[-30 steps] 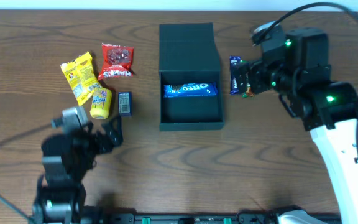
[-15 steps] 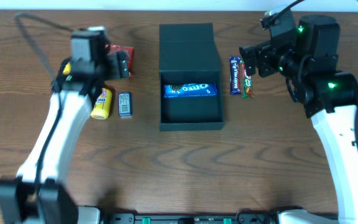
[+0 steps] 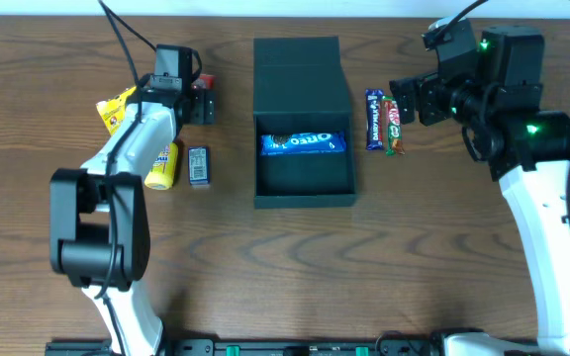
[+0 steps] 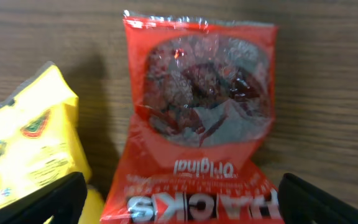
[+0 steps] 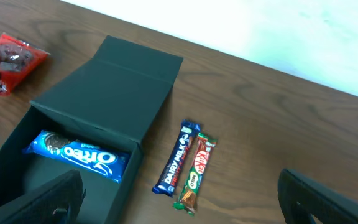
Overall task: Pack container
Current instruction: 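Move the left gripper over the red snack bag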
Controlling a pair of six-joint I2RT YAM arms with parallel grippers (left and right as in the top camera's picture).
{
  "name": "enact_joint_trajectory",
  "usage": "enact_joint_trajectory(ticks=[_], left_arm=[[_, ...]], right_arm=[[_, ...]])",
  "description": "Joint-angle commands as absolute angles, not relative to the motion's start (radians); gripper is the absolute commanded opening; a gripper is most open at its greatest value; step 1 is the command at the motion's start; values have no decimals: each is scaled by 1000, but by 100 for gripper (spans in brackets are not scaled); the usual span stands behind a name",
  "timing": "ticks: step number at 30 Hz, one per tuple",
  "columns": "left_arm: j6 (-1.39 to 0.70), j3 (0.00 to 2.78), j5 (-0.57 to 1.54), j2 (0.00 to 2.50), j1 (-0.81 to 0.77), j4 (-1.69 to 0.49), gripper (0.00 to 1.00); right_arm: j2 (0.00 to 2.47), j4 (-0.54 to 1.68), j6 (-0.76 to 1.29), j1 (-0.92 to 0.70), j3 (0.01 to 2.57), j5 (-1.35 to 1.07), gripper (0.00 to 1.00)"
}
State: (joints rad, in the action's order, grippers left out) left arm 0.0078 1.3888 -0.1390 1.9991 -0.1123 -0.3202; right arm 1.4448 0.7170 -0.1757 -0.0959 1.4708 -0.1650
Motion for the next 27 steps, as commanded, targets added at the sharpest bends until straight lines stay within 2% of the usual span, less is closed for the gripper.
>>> enact_joint_trajectory(ticks=[1, 3, 6, 11, 18, 24, 27], left_arm=[[23, 1412, -167, 2037, -112, -297, 84], [23, 1412, -168, 2047, -112, -284, 73], [23, 1412, -168, 2055, -112, -263, 63], [39, 1412, -168, 2059, -112, -259, 54], [51, 1411, -166, 2086, -112, -265, 53], [54, 1411, -165, 2101, -112, -268, 41], [56, 1415, -168, 2099, -112, -271, 26]], right_arm=[[1448, 726, -132, -90, 1473, -173, 99], [1448, 733, -127, -90, 1473, -173, 99], [1448, 742, -127, -90, 1473, -173, 99], [1448, 744, -116, -90, 1473, -173, 99], [1448, 745, -116, -90, 1473, -173, 99], [1448, 745, -116, -90, 1473, -173, 99], [1448, 745, -116, -90, 1473, -173, 99]])
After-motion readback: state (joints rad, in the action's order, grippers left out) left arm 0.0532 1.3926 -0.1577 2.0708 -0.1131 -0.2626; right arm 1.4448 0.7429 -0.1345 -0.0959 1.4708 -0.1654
